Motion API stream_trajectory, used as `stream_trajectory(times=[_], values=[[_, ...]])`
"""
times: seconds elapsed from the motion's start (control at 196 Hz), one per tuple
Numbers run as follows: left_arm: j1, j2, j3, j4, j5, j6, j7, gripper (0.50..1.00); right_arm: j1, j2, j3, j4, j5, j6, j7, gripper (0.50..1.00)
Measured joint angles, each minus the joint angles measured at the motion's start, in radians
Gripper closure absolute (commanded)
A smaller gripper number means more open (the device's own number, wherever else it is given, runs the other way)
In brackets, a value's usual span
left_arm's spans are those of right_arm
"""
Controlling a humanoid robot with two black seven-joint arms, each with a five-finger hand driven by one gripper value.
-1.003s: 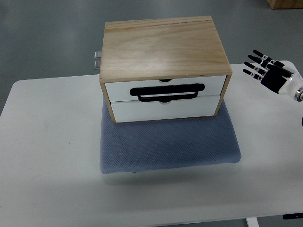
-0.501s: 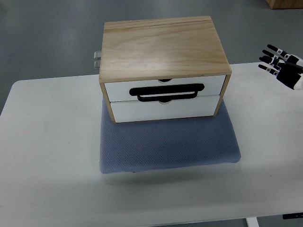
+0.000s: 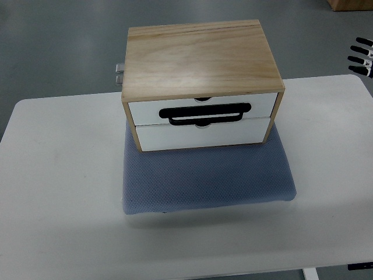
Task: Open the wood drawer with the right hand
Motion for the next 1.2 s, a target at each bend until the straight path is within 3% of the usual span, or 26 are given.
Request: stream_trajectory(times=[0.184, 0.547, 0.829, 1.202], values=[[0.000, 0.000, 0.000, 0.000, 0.000, 0.000, 0.000, 0.500, 0.068, -0.071, -0.047, 0.061, -0.016, 0.031, 0.023, 0.548], [0.000, 0.000, 0.000, 0.000, 0.000, 0.000, 0.000, 0.500, 0.204, -0.162, -0.052, 0.399, -0.182, 0.039, 0.025, 0.548], [0.000, 0.000, 0.000, 0.000, 0.000, 0.000, 0.000, 0.500, 0.293, -0.098, -0.052, 0.530, -0.315, 0.049, 0.018, 0.548], [0.001, 0.000, 0.000, 0.000, 0.000, 0.000, 0.000, 0.500, 0.334, 0.094, -0.053, 0.564, -0.569, 0.049, -0.013, 0.546]])
